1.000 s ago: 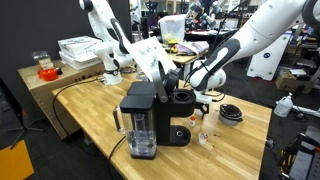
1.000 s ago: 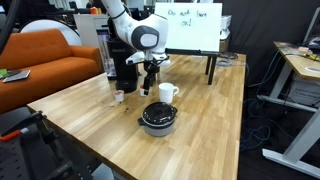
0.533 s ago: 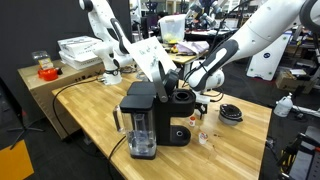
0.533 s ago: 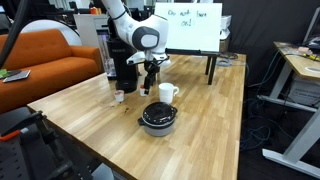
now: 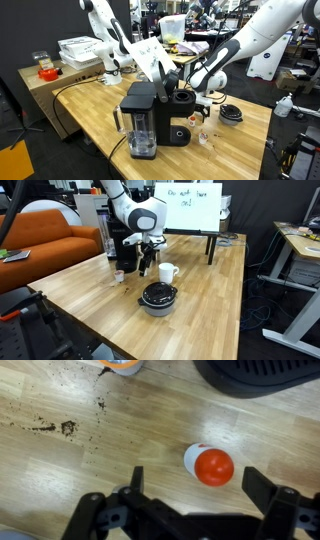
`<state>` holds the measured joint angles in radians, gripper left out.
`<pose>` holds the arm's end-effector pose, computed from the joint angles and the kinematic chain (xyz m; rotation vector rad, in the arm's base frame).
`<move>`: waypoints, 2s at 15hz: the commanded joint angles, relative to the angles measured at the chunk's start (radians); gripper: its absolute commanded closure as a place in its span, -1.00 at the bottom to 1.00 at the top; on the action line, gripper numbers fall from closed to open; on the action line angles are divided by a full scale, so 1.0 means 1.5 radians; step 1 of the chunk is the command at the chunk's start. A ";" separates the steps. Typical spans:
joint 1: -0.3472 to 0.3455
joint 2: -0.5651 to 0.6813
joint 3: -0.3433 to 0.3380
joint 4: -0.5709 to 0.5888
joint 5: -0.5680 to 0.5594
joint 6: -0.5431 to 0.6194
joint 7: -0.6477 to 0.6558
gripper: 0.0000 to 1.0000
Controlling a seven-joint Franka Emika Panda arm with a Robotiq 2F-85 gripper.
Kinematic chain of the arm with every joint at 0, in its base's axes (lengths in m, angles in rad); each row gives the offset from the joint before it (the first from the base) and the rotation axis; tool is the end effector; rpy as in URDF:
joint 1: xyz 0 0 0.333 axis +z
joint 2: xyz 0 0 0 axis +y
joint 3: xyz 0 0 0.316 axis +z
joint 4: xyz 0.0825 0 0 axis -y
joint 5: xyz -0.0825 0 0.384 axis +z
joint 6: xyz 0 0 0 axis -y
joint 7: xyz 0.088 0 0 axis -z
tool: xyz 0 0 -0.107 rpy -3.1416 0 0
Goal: Get the small orange and white bottle near the coffee maker and put it in the white mug
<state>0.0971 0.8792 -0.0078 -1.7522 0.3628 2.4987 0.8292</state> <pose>0.6259 0.0539 0.0583 -2.6122 1.5012 0.3046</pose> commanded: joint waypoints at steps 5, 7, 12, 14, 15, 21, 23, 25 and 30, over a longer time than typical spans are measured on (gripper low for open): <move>-0.056 -0.036 0.031 -0.035 0.038 -0.001 -0.061 -1.00; -0.068 -0.034 0.045 -0.031 0.057 -0.004 -0.083 -1.00; -0.085 -0.030 0.060 -0.028 0.102 -0.007 -0.125 -1.00; -0.092 -0.026 0.062 -0.026 0.115 -0.008 -0.140 -1.00; -0.095 -0.023 0.064 -0.023 0.123 -0.009 -0.147 -1.00; -0.092 0.007 0.076 0.007 0.135 -0.027 -0.179 -1.00; -0.090 0.017 0.078 0.017 0.134 -0.029 -0.180 -1.00; -0.090 0.025 0.078 0.027 0.132 -0.031 -0.178 -1.00; -0.091 0.038 0.076 0.045 0.129 -0.042 -0.181 -0.36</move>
<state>-0.0259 0.9190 0.1002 -1.7189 0.5405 2.4744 0.5919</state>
